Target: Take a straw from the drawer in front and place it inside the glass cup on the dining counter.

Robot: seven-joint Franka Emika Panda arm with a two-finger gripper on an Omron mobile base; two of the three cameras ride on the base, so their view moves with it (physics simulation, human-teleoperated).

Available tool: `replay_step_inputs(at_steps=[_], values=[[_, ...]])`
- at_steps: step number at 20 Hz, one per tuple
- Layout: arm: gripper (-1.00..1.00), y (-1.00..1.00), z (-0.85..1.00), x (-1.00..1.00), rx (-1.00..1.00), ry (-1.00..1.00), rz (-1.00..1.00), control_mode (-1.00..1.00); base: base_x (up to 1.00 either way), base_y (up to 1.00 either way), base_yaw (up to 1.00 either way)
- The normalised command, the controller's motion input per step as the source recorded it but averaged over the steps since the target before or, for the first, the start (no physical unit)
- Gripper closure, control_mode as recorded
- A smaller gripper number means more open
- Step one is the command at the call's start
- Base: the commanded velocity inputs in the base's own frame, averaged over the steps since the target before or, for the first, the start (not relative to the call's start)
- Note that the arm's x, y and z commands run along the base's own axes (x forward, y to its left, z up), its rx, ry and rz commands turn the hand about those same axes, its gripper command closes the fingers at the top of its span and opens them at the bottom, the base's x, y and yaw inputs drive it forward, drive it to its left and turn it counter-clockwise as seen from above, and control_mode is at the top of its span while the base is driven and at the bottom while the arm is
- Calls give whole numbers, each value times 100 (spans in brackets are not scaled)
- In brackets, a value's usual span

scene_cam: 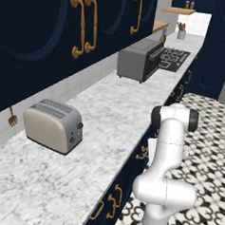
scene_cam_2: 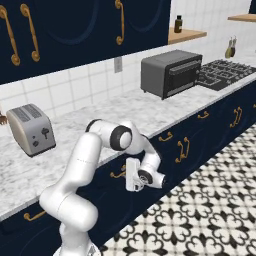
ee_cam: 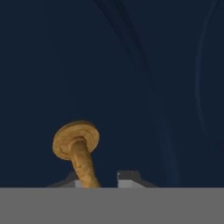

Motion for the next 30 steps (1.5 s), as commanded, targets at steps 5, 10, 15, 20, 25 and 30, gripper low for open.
replay_step_inputs(at_steps=[5, 10, 15, 20, 25, 30], values=[[100, -61, 0, -84, 4, 0, 0, -100, 0, 0, 0], [100, -57, 0, -82, 3, 0, 0, -100, 0, 0, 0], [100, -46, 4, -67, 0, -2, 0, -100, 0, 0, 0], [100, -37, 15, -46, 0, -2, 0, -100, 0, 0, 0], [-100, -25, 18, -34, -1, -2, 0, -100, 0, 0, 0], [-100, 3, -7, -4, -6, 4, 0, -100, 0, 0, 0]])
